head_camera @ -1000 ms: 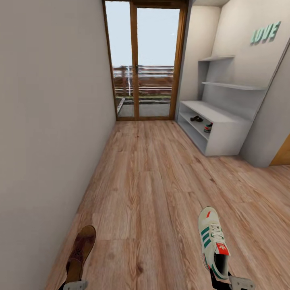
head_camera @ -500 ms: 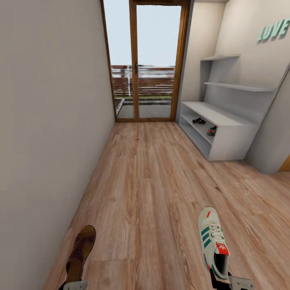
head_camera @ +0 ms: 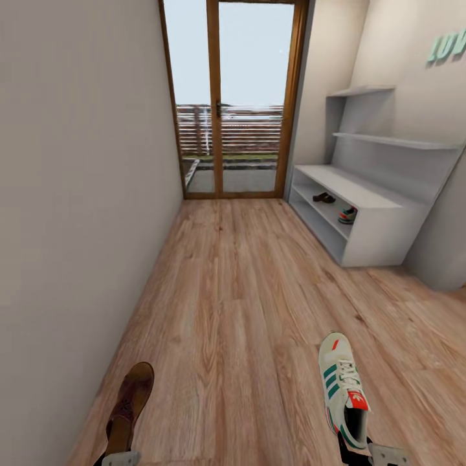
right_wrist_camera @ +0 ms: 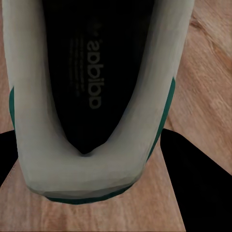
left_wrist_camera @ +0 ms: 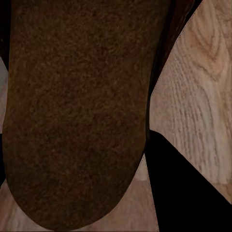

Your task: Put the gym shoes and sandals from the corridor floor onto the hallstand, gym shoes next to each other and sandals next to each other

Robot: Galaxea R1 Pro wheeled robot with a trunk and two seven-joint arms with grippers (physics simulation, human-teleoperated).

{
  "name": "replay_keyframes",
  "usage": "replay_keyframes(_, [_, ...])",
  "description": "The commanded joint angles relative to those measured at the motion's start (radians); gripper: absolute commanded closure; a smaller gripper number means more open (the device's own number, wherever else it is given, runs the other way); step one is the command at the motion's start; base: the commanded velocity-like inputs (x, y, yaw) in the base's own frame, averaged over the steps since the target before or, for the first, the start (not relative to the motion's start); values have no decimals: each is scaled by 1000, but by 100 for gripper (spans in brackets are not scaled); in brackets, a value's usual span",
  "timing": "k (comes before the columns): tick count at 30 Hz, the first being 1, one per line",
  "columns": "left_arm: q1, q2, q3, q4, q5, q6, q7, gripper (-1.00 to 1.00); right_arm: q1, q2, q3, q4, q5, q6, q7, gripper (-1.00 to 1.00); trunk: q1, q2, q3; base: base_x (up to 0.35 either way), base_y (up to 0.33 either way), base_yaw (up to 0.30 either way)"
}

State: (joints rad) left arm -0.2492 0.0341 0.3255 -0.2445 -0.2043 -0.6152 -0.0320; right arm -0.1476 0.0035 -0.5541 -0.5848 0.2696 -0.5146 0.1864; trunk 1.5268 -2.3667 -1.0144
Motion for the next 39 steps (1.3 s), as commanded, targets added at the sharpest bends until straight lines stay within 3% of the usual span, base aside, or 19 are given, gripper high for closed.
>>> replay_keyframes(1, [-1, 0, 9, 1, -10, -3, -3, 100, -1, 1, -7, 0, 3, -4, 8, 100, 0, 0, -1, 339, 0, 0])
replay_keyframes(39, [-1, 0, 9, 1, -10, -3, -3, 100, -1, 1, -7, 0, 3, -4, 8, 100, 0, 0, -1, 339, 0, 0])
